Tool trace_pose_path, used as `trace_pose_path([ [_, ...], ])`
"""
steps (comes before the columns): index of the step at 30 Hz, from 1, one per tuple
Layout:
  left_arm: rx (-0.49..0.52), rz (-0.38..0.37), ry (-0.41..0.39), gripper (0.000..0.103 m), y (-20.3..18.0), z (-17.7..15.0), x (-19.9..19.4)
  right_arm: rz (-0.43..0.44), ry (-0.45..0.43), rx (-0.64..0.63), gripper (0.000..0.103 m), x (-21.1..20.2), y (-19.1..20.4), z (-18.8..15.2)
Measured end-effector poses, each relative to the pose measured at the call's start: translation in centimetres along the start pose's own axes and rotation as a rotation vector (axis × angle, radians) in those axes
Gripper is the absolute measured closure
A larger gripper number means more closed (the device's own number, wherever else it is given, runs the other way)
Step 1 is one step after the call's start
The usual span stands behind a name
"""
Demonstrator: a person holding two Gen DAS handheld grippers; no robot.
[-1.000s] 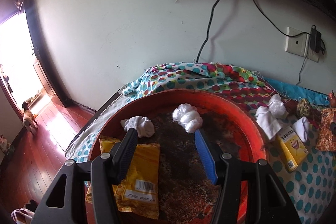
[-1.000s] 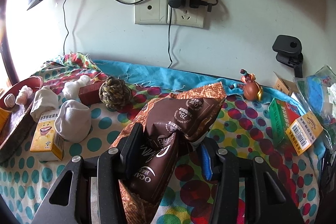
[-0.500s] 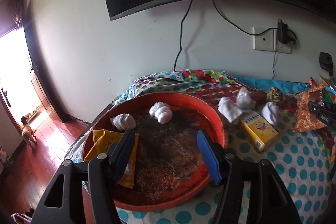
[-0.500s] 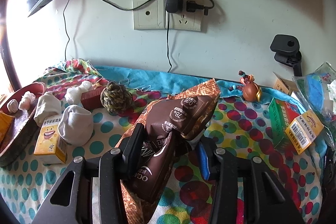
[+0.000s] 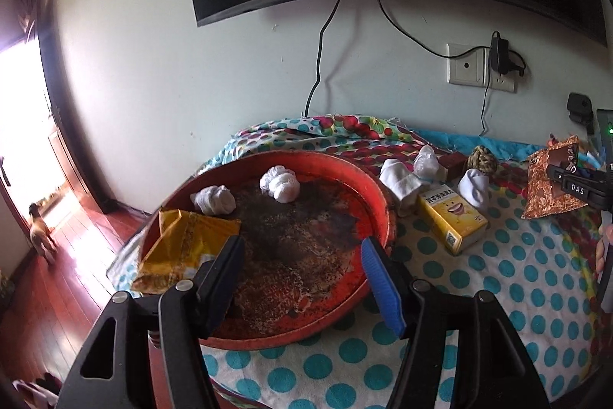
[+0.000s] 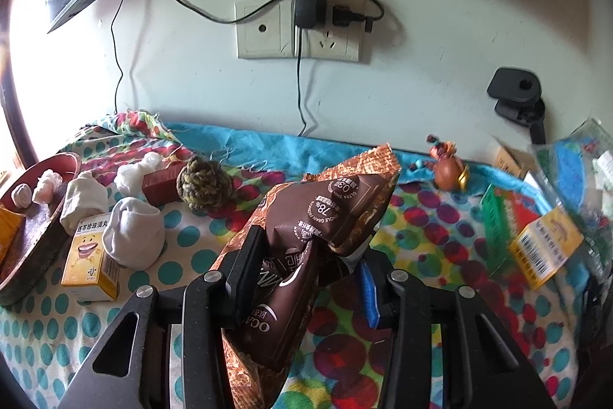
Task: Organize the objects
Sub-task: 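Carry the brown snack bag over the red tray with the right gripper, then lower the brown snack bag into the red tray and open the right gripper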
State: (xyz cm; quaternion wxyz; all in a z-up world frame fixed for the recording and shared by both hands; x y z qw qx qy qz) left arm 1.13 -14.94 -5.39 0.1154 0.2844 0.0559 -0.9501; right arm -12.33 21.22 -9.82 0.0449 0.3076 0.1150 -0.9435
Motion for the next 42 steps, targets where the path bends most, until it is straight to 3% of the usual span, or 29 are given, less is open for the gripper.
trace_pose_path([
  [6, -0.073, -0.02, 0.029, 0.038, 1.3, -0.4, -0.1, 0.028, -0.055, 0.0, 0.062, -2.4, 0.5, 3.2],
  [11, -0.108, -0.025, 0.044, 0.038, 2.6, -0.7, -0.6, 0.125, -0.103, -0.06, 0.062, -4.0, 5.2, 6.6],
  [20, -0.156, -0.024, 0.065, 0.038, 5.5, -1.3, -2.0, 0.41, -0.102, -0.255, 0.062, -3.9, 21.9, 10.5],
  [28, -0.232, 0.01, 0.108, 0.038, 9.3, -2.5, -2.4, 0.537, -0.003, -0.403, 0.062, -1.1, 34.2, 10.4],
  [32, -0.25, 0.02, 0.119, 0.038, 10.5, -2.9, -2.7, 0.574, 0.048, -0.388, 0.062, 0.4, 36.5, 10.3],
  [38, -0.267, 0.025, 0.144, 0.038, 11.3, -3.3, -2.2, 0.549, 0.108, -0.442, 0.058, 2.0, 37.9, 9.4],
  [42, -0.259, 0.018, 0.149, 0.038, 10.9, -3.3, -1.8, 0.531, 0.069, -0.446, 0.05, 1.2, 36.6, 9.1],
])
Point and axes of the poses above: each gripper's, at about its wrist camera, not at the fingertips, and x roughly the way its jaws point, y to its left, z to its top, the point moved 3 cm from there along x, roughly the way its jaws point, and after that the axes turned 12 degrees about -x, right-handed, at the moved point
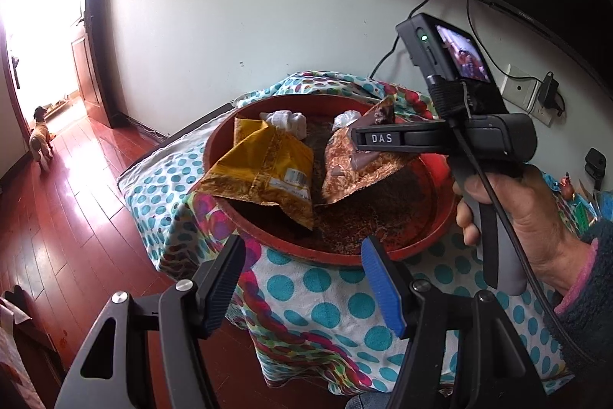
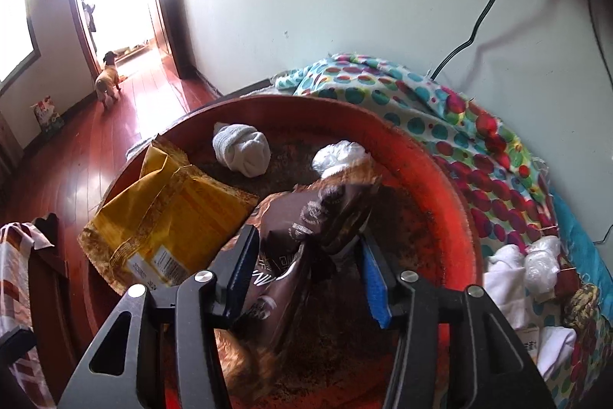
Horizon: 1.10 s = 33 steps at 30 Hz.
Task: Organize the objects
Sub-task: 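Lower the brown snack bag into the red tray and open the right gripper, then grasp the rolled white sock on the bedspread with the right gripper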
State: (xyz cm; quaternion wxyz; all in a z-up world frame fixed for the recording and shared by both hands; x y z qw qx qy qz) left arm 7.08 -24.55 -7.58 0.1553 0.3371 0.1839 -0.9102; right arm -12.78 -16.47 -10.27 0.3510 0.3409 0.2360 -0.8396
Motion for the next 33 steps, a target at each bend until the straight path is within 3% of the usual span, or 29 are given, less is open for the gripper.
trace_pose_path([
  [2, 0.005, -0.003, 0.004, 0.038, -0.4, -0.1, 0.2, -0.006, -0.03, 0.02, 0.041, -1.7, -1.1, -0.6],
  [7, 0.032, -0.038, 0.012, 0.038, -2.3, -0.5, 0.4, -0.048, -0.078, 0.11, 0.041, -6.3, -5.3, -3.2],
  [14, 0.115, -0.096, 0.021, 0.038, -6.3, -1.7, 0.3, -0.184, -0.008, 0.265, 0.041, -10.1, -13.7, -11.0],
  [19, 0.156, -0.119, 0.052, 0.038, -8.6, -2.9, 0.8, -0.232, 0.046, 0.323, 0.041, -9.7, -17.1, -15.1],
  [22, 0.185, -0.114, 0.061, 0.038, -9.6, -3.4, 1.0, -0.219, 0.064, 0.358, 0.043, -8.9, -18.1, -16.5],
  [33, 0.242, -0.103, 0.092, 0.038, -12.1, -4.2, 2.1, -0.178, 0.055, 0.372, 0.043, -5.5, -17.9, -15.5],
])
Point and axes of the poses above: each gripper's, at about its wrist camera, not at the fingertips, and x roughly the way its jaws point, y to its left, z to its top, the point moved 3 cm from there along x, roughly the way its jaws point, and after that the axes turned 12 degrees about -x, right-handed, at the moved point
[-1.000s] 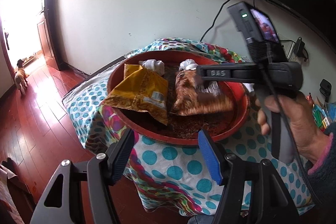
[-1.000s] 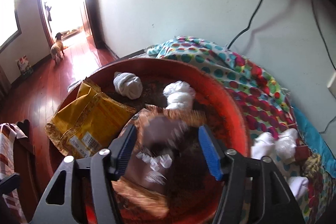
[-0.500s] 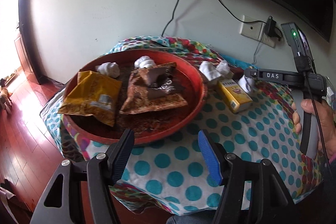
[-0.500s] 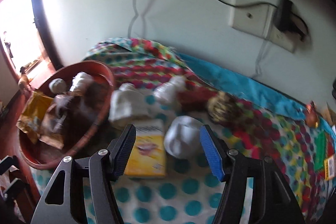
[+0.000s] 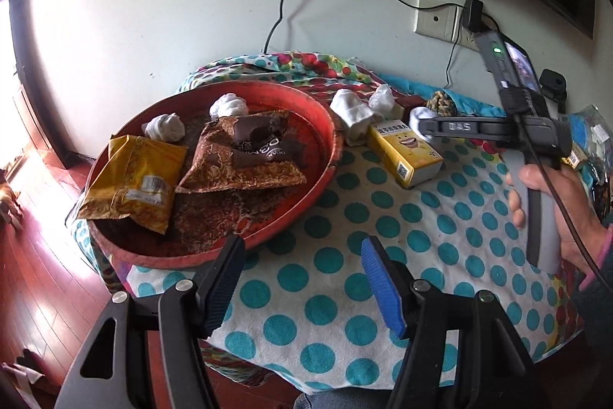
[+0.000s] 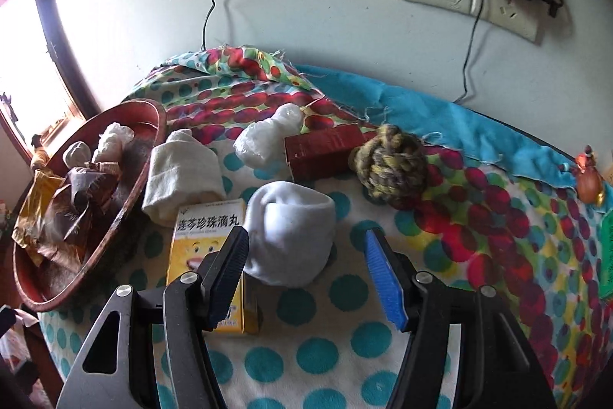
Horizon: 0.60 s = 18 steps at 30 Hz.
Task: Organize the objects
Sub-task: 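Grasp the rolled white sock on the bedspread with the right gripper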
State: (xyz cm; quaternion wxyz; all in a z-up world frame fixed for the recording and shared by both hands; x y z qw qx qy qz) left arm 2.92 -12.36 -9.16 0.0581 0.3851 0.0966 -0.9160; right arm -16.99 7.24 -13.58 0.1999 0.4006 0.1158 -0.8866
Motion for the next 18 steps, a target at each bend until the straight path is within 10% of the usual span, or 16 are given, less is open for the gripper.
trace_pose_path([
  [8, 0.014, 0.006, 0.025, 0.038, -1.5, 0.5, 1.5, 0.096, -0.018, 0.021, 0.057, 1.7, 0.3, 0.6],
  [18, -0.014, -0.029, 0.037, 0.038, -4.3, 2.6, 3.4, -0.05, -0.122, -0.101, 0.06, -2.0, -1.3, -0.9],
])
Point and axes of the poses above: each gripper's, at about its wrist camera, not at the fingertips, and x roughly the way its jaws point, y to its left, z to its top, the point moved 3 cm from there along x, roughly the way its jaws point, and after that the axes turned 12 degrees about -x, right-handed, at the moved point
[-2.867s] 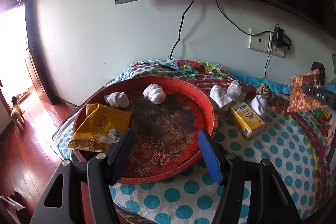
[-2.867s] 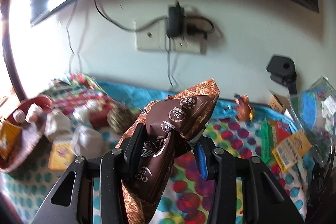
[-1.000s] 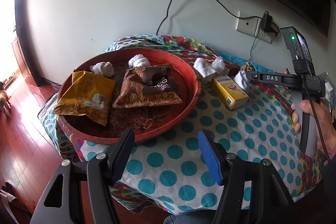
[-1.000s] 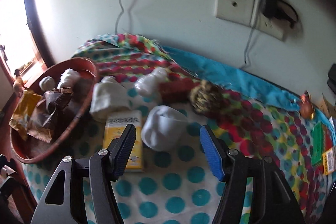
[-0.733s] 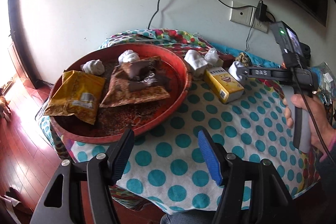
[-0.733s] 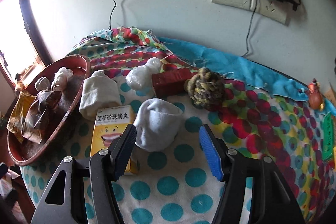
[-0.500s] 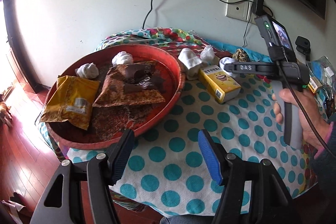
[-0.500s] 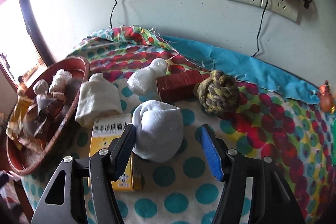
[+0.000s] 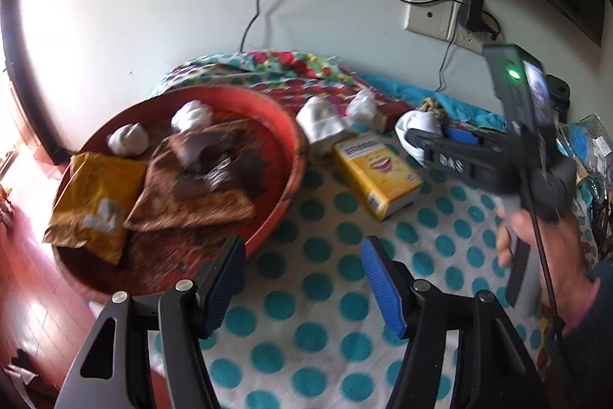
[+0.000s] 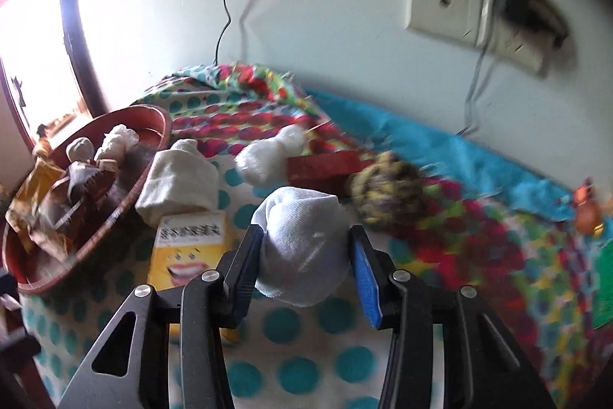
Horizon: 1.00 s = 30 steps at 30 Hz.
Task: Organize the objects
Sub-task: 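Grasp the rolled white sock on the bedspread with the right gripper, then grasp the yellow medicine box with the left gripper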
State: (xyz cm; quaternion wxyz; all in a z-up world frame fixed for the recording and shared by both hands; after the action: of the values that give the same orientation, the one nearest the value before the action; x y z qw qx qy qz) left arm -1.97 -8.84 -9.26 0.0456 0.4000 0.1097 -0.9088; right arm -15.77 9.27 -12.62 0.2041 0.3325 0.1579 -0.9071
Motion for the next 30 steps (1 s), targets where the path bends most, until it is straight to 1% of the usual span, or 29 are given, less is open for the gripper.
trace_pose_path([
  [3, -0.002, -0.021, 0.017, 0.038, -1.4, 0.3, 0.9, -0.044, -0.003, -0.016, 0.06, -1.5, -1.9, -1.5],
  [6, -0.013, -0.037, 0.057, 0.038, -3.2, 0.5, 2.3, -0.068, 0.007, -0.007, 0.06, -2.7, -3.6, -3.1],
  [10, -0.036, -0.03, 0.067, 0.038, -4.6, 1.0, 3.5, -0.084, 0.014, 0.035, 0.06, -4.2, -6.0, -5.0],
  [15, -0.063, -0.01, 0.067, 0.038, -5.7, 1.8, 5.2, -0.122, 0.011, 0.054, 0.06, -5.2, -7.8, -6.0],
  [19, -0.09, -0.008, 0.078, 0.038, -6.4, 2.5, 6.4, -0.119, 0.015, 0.073, 0.06, -5.3, -8.5, -6.3],
  [21, -0.093, -0.005, 0.097, 0.038, -7.1, 2.8, 7.1, -0.104, 0.031, 0.082, 0.06, -4.9, -8.7, -6.4],
  [23, -0.116, -0.011, 0.11, 0.037, -7.9, 3.1, 7.7, -0.098, 0.04, 0.082, 0.06, -4.8, -8.7, -6.5],
  [26, -0.158, 0.046, 0.099, 0.037, -8.4, 3.7, 8.5, -0.078, 0.047, 0.076, 0.06, -4.6, -8.6, -6.6],
  [30, -0.258, 0.105, 0.132, 0.036, -7.9, 3.8, 10.1, -0.074, 0.061, 0.059, 0.06, -4.3, -8.2, -6.5],
])
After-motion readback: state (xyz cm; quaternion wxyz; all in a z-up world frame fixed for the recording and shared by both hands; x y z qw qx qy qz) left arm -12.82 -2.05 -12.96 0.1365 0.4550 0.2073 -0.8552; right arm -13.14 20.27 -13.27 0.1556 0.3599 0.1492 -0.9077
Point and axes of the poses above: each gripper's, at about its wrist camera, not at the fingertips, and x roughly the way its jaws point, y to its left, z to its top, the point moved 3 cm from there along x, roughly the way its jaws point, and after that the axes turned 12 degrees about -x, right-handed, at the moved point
